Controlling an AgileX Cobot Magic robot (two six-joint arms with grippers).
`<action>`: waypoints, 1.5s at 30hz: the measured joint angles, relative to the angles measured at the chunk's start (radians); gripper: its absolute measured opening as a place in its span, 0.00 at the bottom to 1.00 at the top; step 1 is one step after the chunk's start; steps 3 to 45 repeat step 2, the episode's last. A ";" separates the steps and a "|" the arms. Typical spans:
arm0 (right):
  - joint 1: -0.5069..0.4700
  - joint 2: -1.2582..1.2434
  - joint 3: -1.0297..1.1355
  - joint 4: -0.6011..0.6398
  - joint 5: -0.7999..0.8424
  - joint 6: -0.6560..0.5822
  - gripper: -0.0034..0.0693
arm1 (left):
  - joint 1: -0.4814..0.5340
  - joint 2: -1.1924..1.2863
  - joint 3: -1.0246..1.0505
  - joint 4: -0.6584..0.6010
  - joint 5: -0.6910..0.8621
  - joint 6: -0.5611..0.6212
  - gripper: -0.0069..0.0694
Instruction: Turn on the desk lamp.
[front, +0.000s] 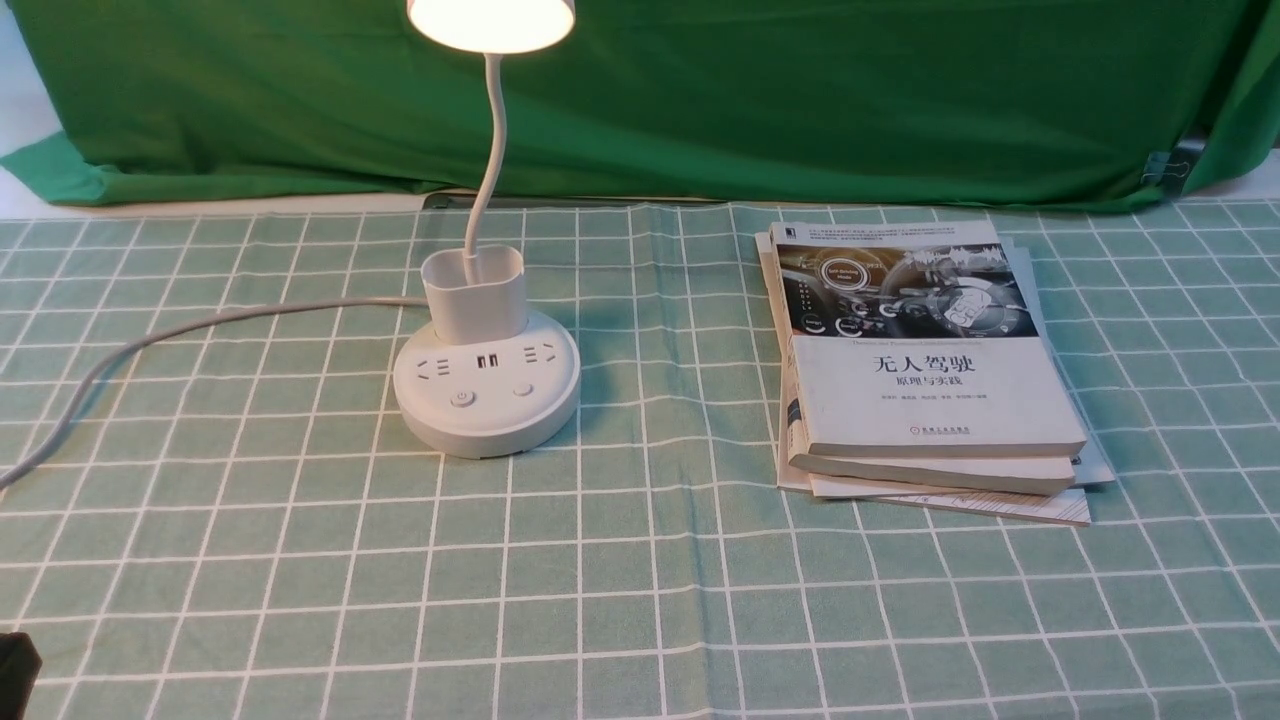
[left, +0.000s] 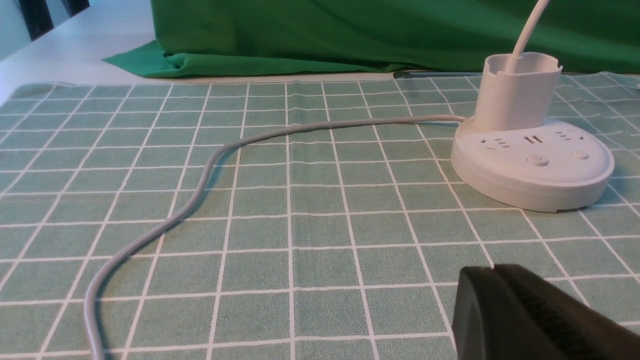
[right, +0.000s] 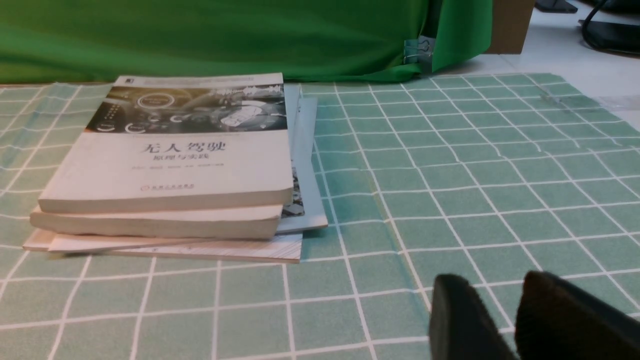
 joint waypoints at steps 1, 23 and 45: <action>0.000 0.000 0.000 0.000 0.000 0.000 0.38 | 0.000 0.000 0.000 0.000 0.000 0.000 0.12; 0.000 0.000 0.000 0.000 0.000 0.000 0.38 | 0.000 0.000 0.000 0.000 0.000 0.000 0.12; 0.000 0.000 0.000 0.000 0.000 0.000 0.38 | 0.000 0.000 0.000 0.000 0.000 0.000 0.12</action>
